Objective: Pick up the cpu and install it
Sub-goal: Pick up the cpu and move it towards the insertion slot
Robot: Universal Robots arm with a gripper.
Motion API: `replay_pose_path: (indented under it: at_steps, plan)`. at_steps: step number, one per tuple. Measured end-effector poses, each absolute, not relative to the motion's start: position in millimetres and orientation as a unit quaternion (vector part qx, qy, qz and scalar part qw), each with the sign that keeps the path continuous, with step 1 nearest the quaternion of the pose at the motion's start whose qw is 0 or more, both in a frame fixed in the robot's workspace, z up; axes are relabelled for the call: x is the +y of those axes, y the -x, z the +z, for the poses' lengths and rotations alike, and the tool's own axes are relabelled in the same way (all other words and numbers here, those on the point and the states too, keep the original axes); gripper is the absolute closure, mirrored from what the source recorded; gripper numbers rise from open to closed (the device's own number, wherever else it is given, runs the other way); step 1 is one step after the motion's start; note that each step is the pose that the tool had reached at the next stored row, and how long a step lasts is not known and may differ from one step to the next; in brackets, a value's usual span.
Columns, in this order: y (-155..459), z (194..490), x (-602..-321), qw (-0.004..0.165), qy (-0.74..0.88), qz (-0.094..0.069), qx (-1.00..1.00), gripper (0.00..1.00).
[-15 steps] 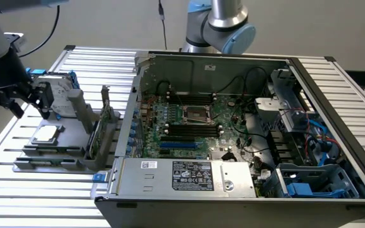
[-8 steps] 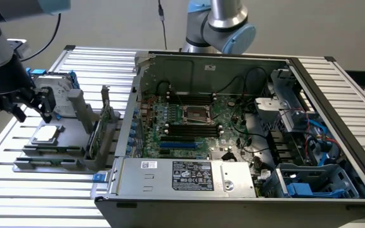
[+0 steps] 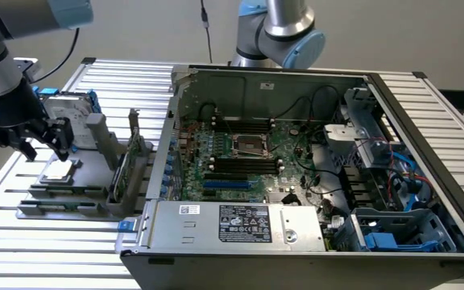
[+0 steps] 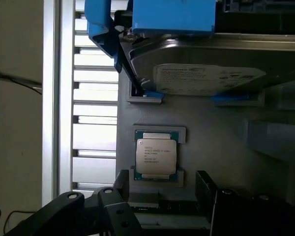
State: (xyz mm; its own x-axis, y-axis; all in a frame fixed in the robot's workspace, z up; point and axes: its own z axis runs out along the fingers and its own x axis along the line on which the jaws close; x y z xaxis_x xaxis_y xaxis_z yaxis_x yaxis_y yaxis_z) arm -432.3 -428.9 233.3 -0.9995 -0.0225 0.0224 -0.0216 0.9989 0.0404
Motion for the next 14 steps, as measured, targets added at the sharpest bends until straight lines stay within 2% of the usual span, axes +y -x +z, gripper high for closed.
replay_pose_path:
  at_steps: [14]
  plan:
    - [432, 208, -429, 0.011, -0.011, -0.022, -1.0, 0.35]
